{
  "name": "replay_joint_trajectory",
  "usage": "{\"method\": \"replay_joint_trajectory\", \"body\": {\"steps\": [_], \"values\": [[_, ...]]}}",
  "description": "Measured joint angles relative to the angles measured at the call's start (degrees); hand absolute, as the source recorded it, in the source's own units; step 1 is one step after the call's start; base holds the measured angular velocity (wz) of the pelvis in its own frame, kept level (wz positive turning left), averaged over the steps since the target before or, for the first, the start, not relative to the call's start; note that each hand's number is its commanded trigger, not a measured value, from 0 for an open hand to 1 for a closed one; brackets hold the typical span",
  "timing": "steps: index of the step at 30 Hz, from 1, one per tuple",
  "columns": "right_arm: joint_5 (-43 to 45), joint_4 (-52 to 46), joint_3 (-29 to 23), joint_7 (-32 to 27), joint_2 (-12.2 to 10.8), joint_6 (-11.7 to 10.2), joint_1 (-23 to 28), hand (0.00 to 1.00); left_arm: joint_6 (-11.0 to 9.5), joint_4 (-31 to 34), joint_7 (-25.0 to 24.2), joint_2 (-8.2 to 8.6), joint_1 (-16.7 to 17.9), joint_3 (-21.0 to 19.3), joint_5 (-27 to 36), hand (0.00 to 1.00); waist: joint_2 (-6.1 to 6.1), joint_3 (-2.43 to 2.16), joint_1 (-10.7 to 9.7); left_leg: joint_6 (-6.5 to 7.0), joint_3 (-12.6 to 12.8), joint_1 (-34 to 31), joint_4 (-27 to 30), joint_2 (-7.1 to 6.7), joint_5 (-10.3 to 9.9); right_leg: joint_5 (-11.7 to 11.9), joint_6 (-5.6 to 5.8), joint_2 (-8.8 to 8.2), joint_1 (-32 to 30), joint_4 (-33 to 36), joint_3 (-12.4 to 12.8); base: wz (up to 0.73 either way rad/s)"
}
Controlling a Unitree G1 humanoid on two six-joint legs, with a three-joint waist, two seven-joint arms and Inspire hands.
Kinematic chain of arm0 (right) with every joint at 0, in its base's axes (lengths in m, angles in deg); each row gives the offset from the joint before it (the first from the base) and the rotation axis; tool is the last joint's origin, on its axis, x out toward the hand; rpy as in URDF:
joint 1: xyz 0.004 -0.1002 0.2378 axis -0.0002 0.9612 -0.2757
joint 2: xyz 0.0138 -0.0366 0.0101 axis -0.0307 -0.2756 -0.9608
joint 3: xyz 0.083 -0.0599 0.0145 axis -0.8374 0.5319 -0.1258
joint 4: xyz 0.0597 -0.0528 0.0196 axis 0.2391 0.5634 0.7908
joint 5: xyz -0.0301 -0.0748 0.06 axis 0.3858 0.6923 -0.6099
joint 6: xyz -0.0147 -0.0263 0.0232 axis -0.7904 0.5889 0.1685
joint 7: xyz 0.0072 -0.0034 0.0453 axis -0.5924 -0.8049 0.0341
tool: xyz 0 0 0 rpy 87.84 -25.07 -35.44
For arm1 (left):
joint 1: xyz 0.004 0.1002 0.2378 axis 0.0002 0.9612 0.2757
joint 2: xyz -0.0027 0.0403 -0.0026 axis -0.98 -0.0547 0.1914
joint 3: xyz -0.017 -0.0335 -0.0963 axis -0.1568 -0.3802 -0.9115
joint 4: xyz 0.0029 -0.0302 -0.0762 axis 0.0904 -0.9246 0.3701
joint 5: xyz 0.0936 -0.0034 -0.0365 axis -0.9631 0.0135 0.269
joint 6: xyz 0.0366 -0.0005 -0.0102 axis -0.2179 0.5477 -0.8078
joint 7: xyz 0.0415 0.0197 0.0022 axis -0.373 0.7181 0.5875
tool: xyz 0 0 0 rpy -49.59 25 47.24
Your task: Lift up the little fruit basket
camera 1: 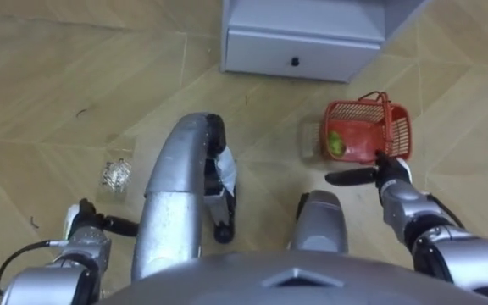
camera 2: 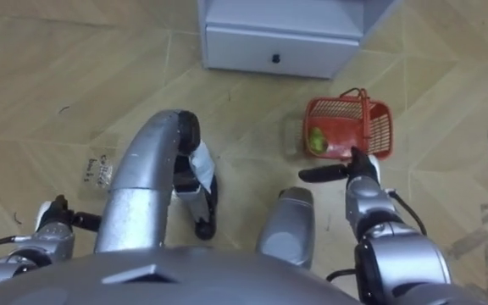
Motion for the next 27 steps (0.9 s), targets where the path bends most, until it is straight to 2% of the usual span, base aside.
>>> {"method": "replay_joint_trajectory", "body": {"steps": [3, 7, 9, 12, 13, 14, 15, 17, 18, 20, 21, 22, 23, 24, 25, 26, 27], "values": [[0.14, -1.6, 0.01, -0.29, -0.08, 0.02, 0.56, 0.0, -0.02, -0.09, -0.03, 0.1, 1.94, 1.63, 0.05, 0.0, -0.05, -0.15, -0.37, -1.68, -0.63, 0.74, 0.09, 0.61, 0.1, -0.43, -0.68, 0.0, -0.06, 0.36, -0.59, -0.1], [0.1, -2.83, 0.01, -1.19, 0.01, 0.07, 0.7, 0.0, -0.44, -0.08, -0.22, 0.07, 2.86, 4.75, -0.06, 0.0, -0.03, -0.23, -0.62, -3.25, -1.62, 0.68, 0.04, 0.88, 0.2, -0.49, -0.8, -0.06, 0.05, 0.53, -1.77, 0.01], [0.01, -4.62, 0.01, -2.13, 0.05, -0.02, 0.66, 0.0, -0.79, -0.05, -0.71, 0.44, 3.12, 6.16, -0.11, 0.0, -0.23, -0.23, -0.78, -3.99, -1.59, 0.72, 0.15, 0.84, 0.4, -0.95, -1.75, -0.82, 0.14, 0.88, -2.06, 0.0], [0.05, -5.11, 0.47, -2.59, 0.04, -0.06, 0.53, 0.0, -1.43, -0.03, -1.05, 0.49, 3.2, 7.48, -0.05, 0.0, -0.2, -0.21, -0.98, -4.92, -1.84, 0.64, 0.52, 0.79, 0.21, -1.69, -2.77, -0.98, 0.36, 1.12, -2.23, 0.0], [0.04, -5.11, 0.65, -2.63, 0.03, -0.07, 0.46, 0.0, -1.61, -0.1, -1.17, 0.49, 3.42, 7.57, -0.03, 0.0, -0.18, -0.19, -0.89, -5.17, -2.06, 0.46, 0.75, 0.63, 0.25, -1.92, -2.74, -1.05, 0.37, 1.28, -2.23, -0.05], [-0.03, -5.11, 0.75, -2.68, 0.02, -0.08, 0.31, 0.0, -1.91, -0.07, -1.3, 0.47, 3.46, 7.74, -0.02, 0.0, -0.13, -0.12, -0.93, -5.79, -3.07, -0.37, 1.66, -0.13, 0.56, -2.46, -3.14, -1.13, 0.39, 1.91, -2.19, -0.1], [-0.17, -5.08, 0.81, -2.72, 0.0, -0.08, 0.24, 0.0, -2.2, -0.07, -1.45, 0.47, 3.76, 7.78, -0.01, 0.0, -0.15, -0.05, -0.89, -6.84, -4.74, -1.34, 3.46, -1.64, 1.09, -3.1, -3.52, -1.05, 0.78, 2.81, -1.89, -0.15], [-0.5, -5.1, 1.02, -3.02, 0.0, -0.07, 0.08, 0.0, -2.38, -0.02, -2.28, 0.48, 4.36, 7.81, -0.01, 0.0, -0.1, 0.08, -0.43, -8.18, -7.4, -2.65, 7.33, -3.73, 1.77, -3.72, -3.42, -0.67, 1.93, 4.7, -1.22, -0.25], [-0.62, -5.4, 1.07, -3.15, 0.09, -0.07, 0.03, 0.0, -2.47, -0.05, -2.46, 0.48, 4.81, 7.84, 0.07, 0.0, -0.09, 0.11, -0.36, -8.42, -8.58, -3.64, 10.0, -4.76, 1.88, -3.81, -3.51, -0.49, 2.65, 6.1, -1.16, -0.18], [-1.38, -5.74, 1.21, -3.65, 0.69, -0.06, -0.04, 0.0, -2.85, -0.03, -2.47, 0.36, 5.25, 8.68, 0.14, 0.0, -0.28, 0.27, -0.27, -9.69, -9.43, -5.38, 14.45, -6.0, 2.53, -4.32, -3.61, 0.17, 4.83, 8.23, -1.03, -0.03], [-2.53, -5.68, 1.29, -4.05, 2.34, 0.0, -1.16, 0.0, -3.21, -0.01, -2.68, 1.61, 4.98, 9.34, 0.29, 0.0, 1.02, 1.34, 0.77, -10.19, -10.64, -6.62, 16.83, -5.99, 2.79, -4.3, -3.21, 1.35, 5.43, 8.58, -1.07, -0.08], [-2.97, -5.68, 1.29, -4.28, 2.89, -0.01, -1.74, 0.0, -3.7, 0.01, -3.0, 2.04, 4.69, 9.6, 0.45, 0.0, 1.27, 1.53, 1.08, -10.81, -10.75, -7.26, 16.95, -6.88, 3.11, -4.29, -3.21, 1.12, 5.13, 8.49, -0.77, 0.0], [-4.55, -5.61, 1.28, -4.43, 3.81, -0.02, -2.69, 0.0, -4.55, -0.03, -3.79, 2.22, 3.88, 9.8, 0.5, 0.0, 1.14, 1.84, 1.15, -11.92, -10.01, -8.45, 16.66, -8.35, 3.66, -4.29, -3.18, 0.02, 5.04, 7.92, -0.99, 0.39], [-6.42, -5.57, 1.24, -4.4, 4.91, -0.07, -3.34, 0.0, -5.2, -0.08, -4.5, 2.09, 2.74, 9.89, 0.49, 0.0, 1.25, 1.78, 1.16, -11.02, -9.22, -9.58, 14.5, -8.78, 2.46, -4.17, -2.54, -0.72, 5.0, 6.97, -1.03, 0.51], [-7.16, -5.42, 1.31, -4.39, 5.22, -0.28, -3.7, 0.0, -5.64, -0.06, -4.71, 1.76, 2.17, 9.9, 0.49, 0.0, 1.5, 1.5, 1.14, -10.79, -8.99, -9.25, 13.93, -8.58, 1.92, -4.27, -2.08, -1.04, 4.82, 6.53, -1.14, 0.5], [-6.97, -3.33, 1.58, -3.94, 5.11, -1.05, -5.22, 0.0, -6.08, -0.1, -4.75, 0.71, 1.55, 10.12, 0.5, 0.0, 0.96, 1.55, 1.14, -10.43, -8.19, -9.06, 13.2, -8.17, 1.39, -4.66, -1.23, -1.01, 4.39, 5.64, -1.2, 0.14], [-6.66, -1.18, 1.61, -3.2, 5.04, -1.08, -6.74, 0.0, -6.03, -0.32, -4.72, -0.06, 1.69, 10.08, 0.5, 0.0, 0.23, 1.39, 1.92, -10.42, -8.14, -8.66, 13.21, -8.14, 1.39, -4.59, -1.24, -0.93, 3.93, 5.25, -0.11, -0.1]]}}
